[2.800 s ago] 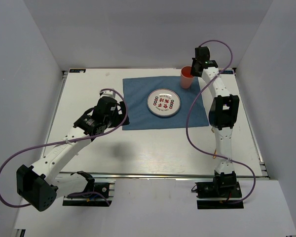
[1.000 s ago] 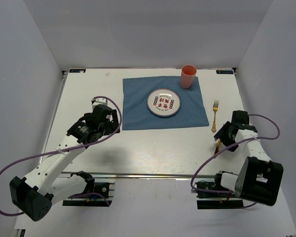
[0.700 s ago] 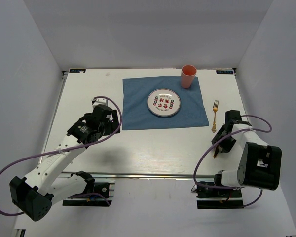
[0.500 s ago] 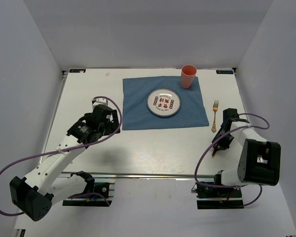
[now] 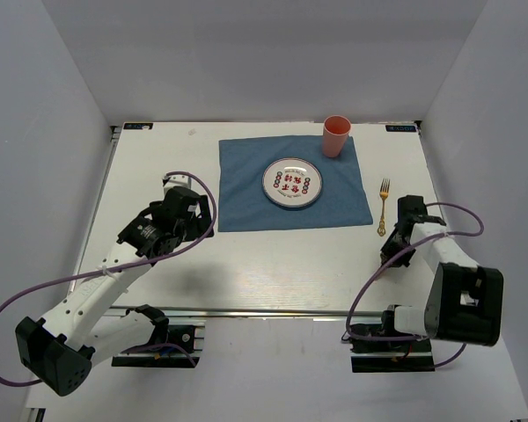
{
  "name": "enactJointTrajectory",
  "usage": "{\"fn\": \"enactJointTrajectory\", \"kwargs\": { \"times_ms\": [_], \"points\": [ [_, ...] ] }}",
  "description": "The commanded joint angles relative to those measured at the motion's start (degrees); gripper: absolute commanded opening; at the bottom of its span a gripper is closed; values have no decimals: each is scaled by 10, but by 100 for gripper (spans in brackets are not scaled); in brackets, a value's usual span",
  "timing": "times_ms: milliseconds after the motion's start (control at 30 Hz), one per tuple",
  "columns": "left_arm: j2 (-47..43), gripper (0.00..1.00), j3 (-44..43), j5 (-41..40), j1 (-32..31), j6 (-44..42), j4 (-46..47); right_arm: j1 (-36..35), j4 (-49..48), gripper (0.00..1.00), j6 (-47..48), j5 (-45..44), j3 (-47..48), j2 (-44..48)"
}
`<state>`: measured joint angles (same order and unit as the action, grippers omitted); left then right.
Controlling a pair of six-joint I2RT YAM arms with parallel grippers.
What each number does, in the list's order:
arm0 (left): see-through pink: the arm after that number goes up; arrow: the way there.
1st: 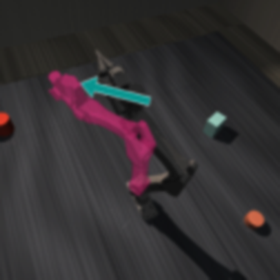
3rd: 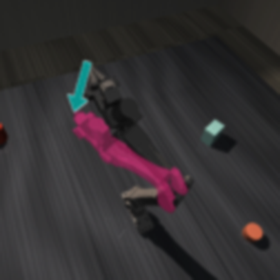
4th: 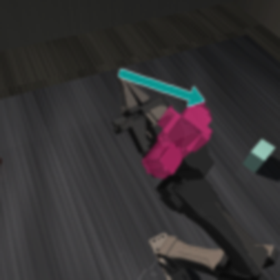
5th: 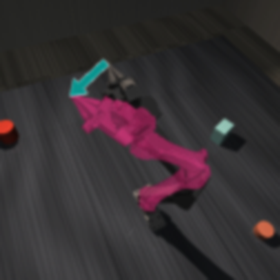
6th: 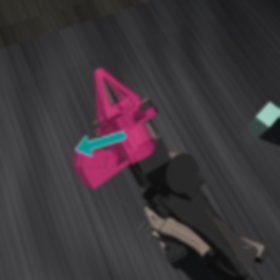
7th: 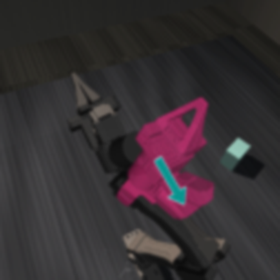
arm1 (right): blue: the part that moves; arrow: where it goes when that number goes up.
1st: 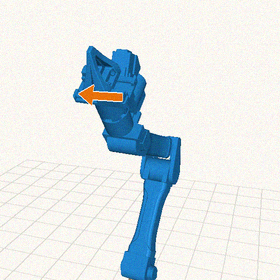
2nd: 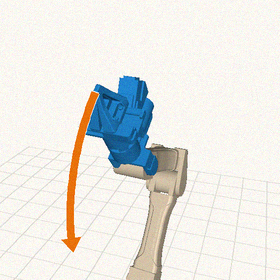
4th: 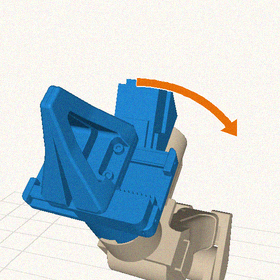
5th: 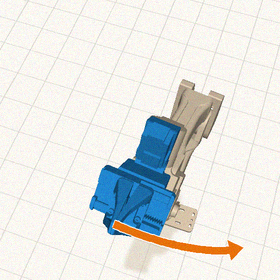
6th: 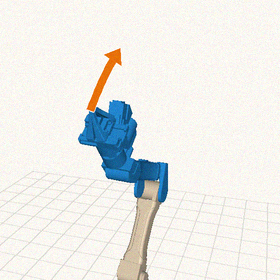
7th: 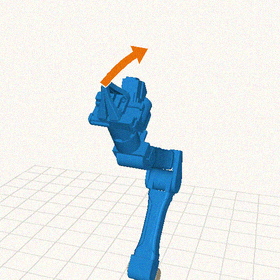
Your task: Set the dinner table for one person
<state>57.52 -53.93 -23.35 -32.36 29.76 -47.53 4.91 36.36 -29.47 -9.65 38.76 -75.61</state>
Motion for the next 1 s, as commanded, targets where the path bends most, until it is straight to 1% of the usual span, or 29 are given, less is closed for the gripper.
{"fn": "enactJointTrajectory", "kwargs": {
  "times_ms": [0, 133, 233, 267, 300, 333, 367, 400, 467, 567, 667, 833, 967],
  "points": [
    [-13, 98, 1, -6, 2, -4, 9, -7, 11, 0, -5, -38, 17, 59],
    [-9, 98, 1, -6, 2, -4, 9, -23, 20, 0, 20, -49, 62, 81],
    [-10, 98, -1, -10, 2, -3, 9, -48, 8, 0, 51, -16, 106, 59],
    [-13, 98, -1, -12, 2, -3, 9, -70, 1, 0, 64, 11, 118, 28],
    [-18, 98, -2, -14, 2, -2, 9, -78, 5, 0, 77, 19, 156, 6],
    [-20, 98, -1, -14, 2, -3, 11, -103, 8, 0, 107, 24, 179, -15],
    [-24, 98, 0, -14, 2, -3, 13, -111, 14, 0, 121, 17, 204, -59],
    [-26, 98, 1, -15, 2, -5, 14, -120, 20, 0, 132, 13, 243, -81],
    [-29, 98, 2, -15, 2, -7, 17, -142, 23, 0, 160, 2, 276, -129],
    [-22, 98, 2, -15, 2, -8, 18, -157, 5, 0, 173, -6, 312, -174],
    [-14, 98, 1, -18, 2, -9, 16, -154, 6, 0, 182, -6, 354, -224],
    [-16, 98, 2, -16, 2, -11, 20, -175, 10, 0, 206, -7, 415, -298],
    [-8, 98, 4, -17, 2, -15, 25, -182, -4, 0, 224, -10, 437, -324]
  ]
}}
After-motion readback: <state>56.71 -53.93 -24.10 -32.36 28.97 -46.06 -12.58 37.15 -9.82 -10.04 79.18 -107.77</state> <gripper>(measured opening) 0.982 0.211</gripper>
